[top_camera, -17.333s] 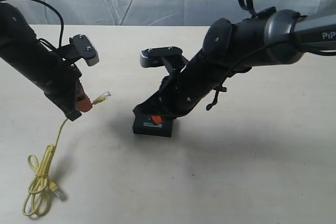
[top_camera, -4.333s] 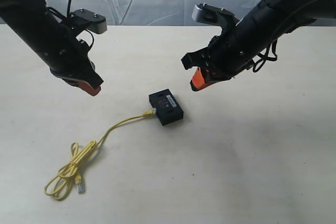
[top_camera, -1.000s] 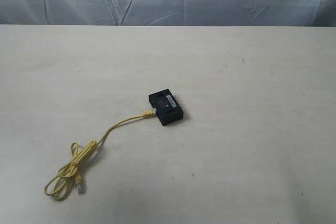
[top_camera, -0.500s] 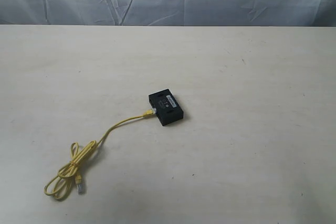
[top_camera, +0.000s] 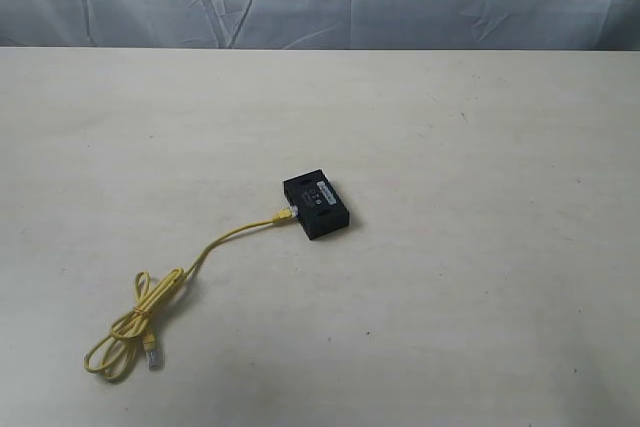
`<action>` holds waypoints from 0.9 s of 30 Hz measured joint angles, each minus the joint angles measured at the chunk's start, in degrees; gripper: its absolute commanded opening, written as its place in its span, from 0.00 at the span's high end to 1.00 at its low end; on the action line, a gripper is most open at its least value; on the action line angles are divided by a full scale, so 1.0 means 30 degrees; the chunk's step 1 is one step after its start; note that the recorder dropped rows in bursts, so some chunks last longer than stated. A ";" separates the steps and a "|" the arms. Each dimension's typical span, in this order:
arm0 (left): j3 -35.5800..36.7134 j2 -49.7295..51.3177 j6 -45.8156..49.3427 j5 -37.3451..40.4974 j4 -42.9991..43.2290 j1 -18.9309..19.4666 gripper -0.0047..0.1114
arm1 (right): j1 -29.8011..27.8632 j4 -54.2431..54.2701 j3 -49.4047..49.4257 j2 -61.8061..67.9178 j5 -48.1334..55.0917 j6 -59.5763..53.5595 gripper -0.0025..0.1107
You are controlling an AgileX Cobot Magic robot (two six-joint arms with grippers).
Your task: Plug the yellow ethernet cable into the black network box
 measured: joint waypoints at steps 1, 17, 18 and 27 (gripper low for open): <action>0.0000 0.0000 0.0000 0.0000 0.0000 0.0000 0.96 | 0.0000 0.0000 0.0000 0.0000 0.0000 0.0000 0.98; 0.0000 -0.0042 0.0000 -0.0321 0.0000 0.0000 0.96 | 0.0000 0.0000 0.0000 0.0000 -0.0033 0.0000 0.98; 0.0000 -0.0042 0.0000 -0.0463 0.0000 0.0000 0.96 | 0.0000 0.0000 0.0000 0.0000 -0.0033 0.0000 0.98; 0.1914 -0.2881 0.0000 -0.3583 0.0503 0.0000 0.96 | 0.0000 0.0000 0.0000 0.0000 -0.0038 0.0000 0.98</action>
